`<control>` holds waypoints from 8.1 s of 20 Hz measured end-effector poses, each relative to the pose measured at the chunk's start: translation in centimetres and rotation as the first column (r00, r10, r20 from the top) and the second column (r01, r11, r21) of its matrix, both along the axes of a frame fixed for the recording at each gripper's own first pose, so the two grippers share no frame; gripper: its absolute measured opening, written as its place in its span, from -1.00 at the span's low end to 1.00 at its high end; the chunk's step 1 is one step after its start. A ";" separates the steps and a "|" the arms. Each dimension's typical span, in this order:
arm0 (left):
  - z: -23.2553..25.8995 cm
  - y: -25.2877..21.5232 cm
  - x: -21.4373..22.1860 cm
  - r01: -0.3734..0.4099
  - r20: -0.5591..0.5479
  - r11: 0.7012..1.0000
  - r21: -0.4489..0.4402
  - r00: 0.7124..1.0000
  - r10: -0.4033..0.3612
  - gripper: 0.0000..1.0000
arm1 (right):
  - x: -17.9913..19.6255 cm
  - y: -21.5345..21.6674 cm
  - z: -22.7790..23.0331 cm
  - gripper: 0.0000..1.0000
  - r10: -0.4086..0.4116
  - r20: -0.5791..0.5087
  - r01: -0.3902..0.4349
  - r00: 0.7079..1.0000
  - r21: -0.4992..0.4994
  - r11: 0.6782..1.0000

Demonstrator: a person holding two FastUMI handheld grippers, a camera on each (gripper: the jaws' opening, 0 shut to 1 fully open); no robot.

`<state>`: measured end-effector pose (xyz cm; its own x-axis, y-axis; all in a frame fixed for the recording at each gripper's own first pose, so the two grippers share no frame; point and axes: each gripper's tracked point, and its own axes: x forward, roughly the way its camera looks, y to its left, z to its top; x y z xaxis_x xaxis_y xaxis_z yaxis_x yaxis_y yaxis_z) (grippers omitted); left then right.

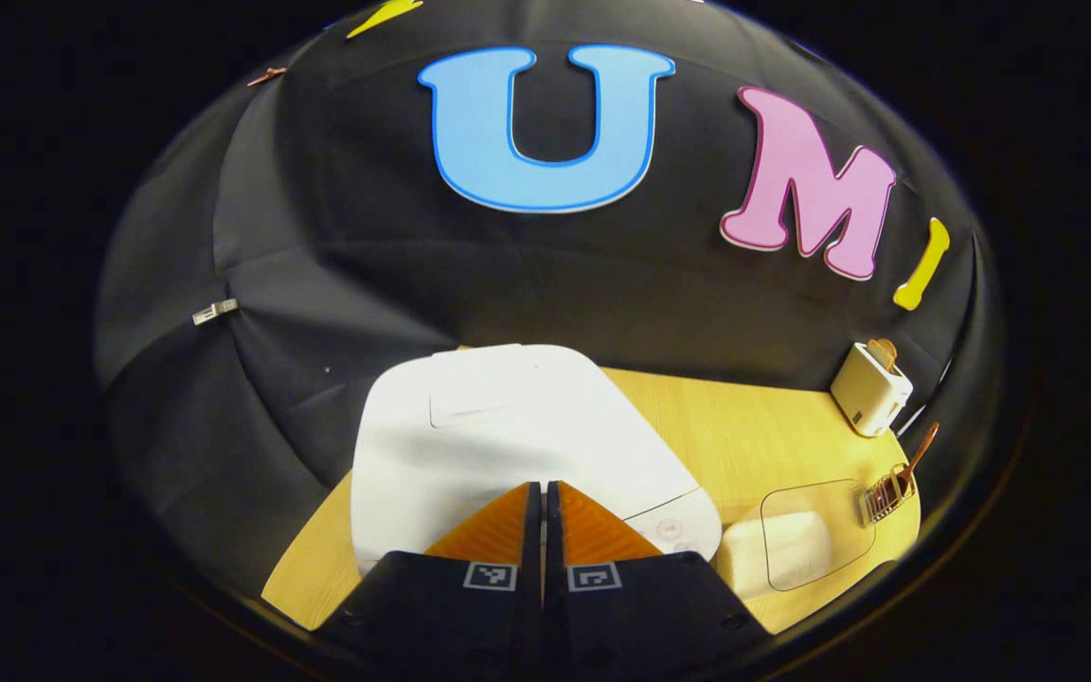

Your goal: Close the left gripper, press the button to open the rice cooker; take a wooden spoon from the chopstick holder with the right hand, scoop a spoonful of rice and pour it into the rice cooker, then put the wooden spoon back into the chopstick holder.

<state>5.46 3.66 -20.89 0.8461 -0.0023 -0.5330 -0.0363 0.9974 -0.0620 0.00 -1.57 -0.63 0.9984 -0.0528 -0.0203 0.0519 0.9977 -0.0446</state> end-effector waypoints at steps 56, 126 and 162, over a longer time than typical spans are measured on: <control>23.0 -0.6 0.0 -0.042 0.544 0.998 0.050 0.839 0.008 0.89 | -1.1 -3.2 -1.7 0.94 -0.091 -0.029 0.092 0.995 0.062 0.994; 16.2 -7.7 -5.9 0.039 0.354 0.994 0.102 0.932 -0.073 0.92 | 5.3 -0.9 -41.4 -0.78 0.152 -0.583 0.171 0.798 0.460 0.871; 14.1 2.9 -2.9 0.114 0.370 0.993 0.016 0.922 -0.112 0.92 | 2.4 25.3 -31.9 -0.70 0.281 -0.486 -0.234 0.827 0.156 0.960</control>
<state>2.55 6.55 -6.80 0.9768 -0.1115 -0.1826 0.1032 0.9932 -0.0545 2.41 23.74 -32.52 0.8279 0.2303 -0.5114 -0.2134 0.9726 0.0925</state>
